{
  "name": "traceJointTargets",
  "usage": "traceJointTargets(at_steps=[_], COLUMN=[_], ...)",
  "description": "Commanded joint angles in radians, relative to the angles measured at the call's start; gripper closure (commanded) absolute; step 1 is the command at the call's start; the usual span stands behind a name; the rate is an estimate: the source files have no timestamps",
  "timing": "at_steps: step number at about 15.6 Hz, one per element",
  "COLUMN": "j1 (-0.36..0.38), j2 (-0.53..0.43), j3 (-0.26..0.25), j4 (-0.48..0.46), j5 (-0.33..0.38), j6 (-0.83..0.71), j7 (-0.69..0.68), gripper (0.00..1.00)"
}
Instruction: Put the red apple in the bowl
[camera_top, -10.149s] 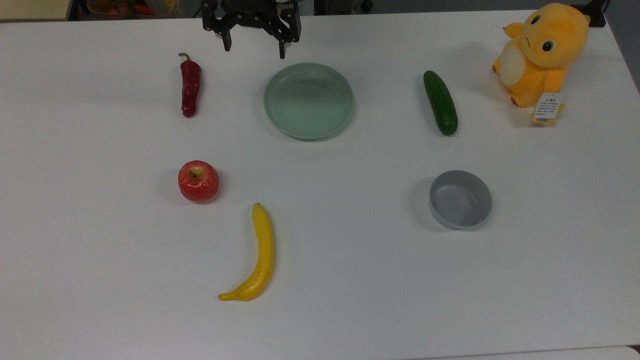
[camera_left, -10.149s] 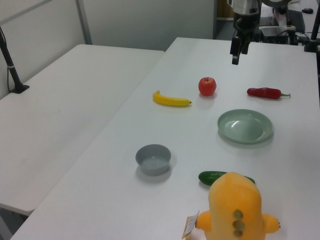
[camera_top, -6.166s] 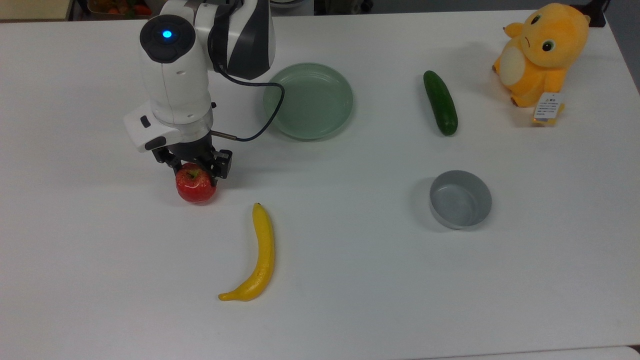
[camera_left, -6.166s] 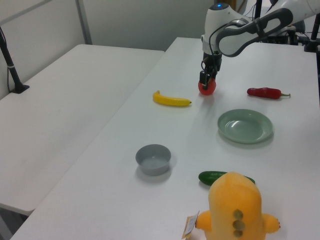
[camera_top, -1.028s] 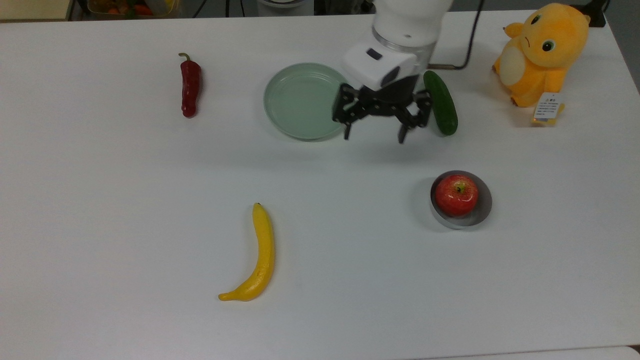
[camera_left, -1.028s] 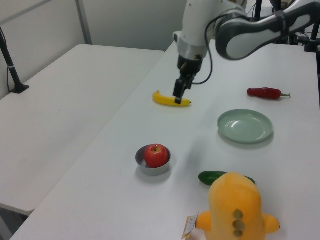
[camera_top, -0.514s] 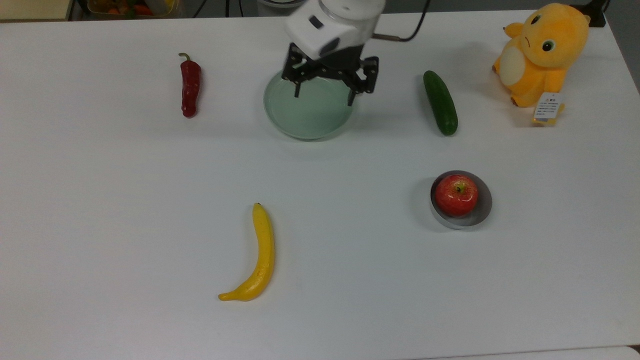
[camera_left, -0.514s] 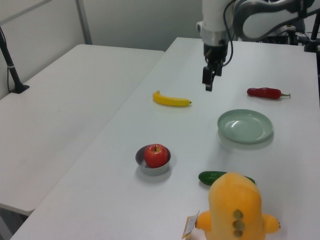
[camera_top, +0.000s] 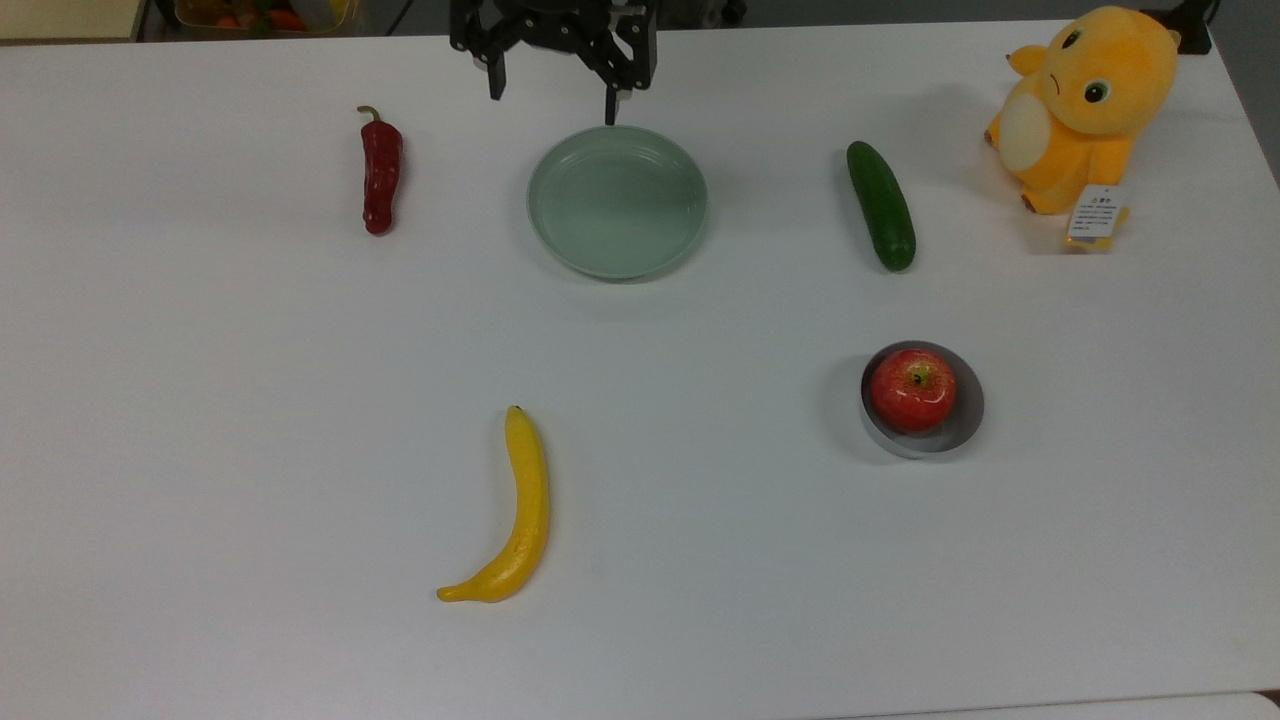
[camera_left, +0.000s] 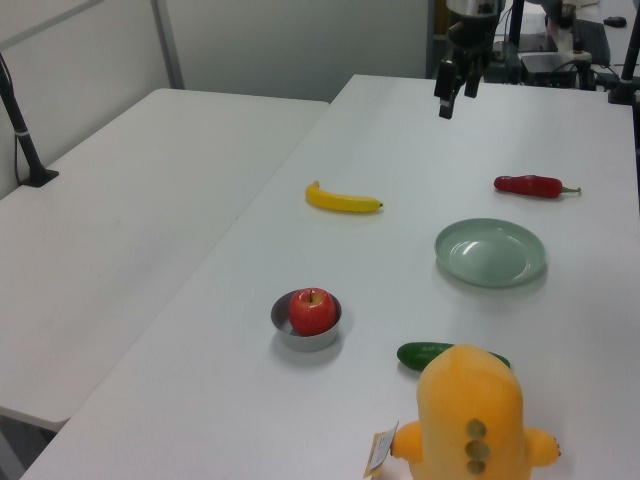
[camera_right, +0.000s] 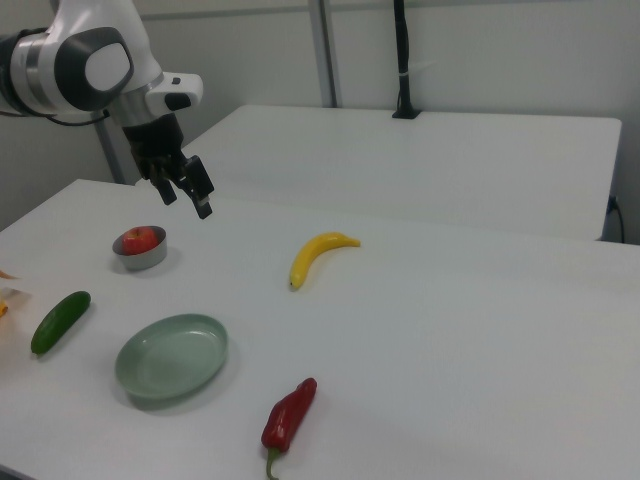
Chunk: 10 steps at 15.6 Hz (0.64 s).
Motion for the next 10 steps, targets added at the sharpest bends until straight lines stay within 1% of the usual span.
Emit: traceJointTargets(at_steps=[1,10], j1=[-0.013,-0.016], j2=[-0.043,-0.042], j3=[-0.004,-0.004], j4=[-0.046,-0.044], j5=[0.031,0.044], j6=[0.003,0.012], j7=[-0.046,-0.063], gripper=[0.00,0.00])
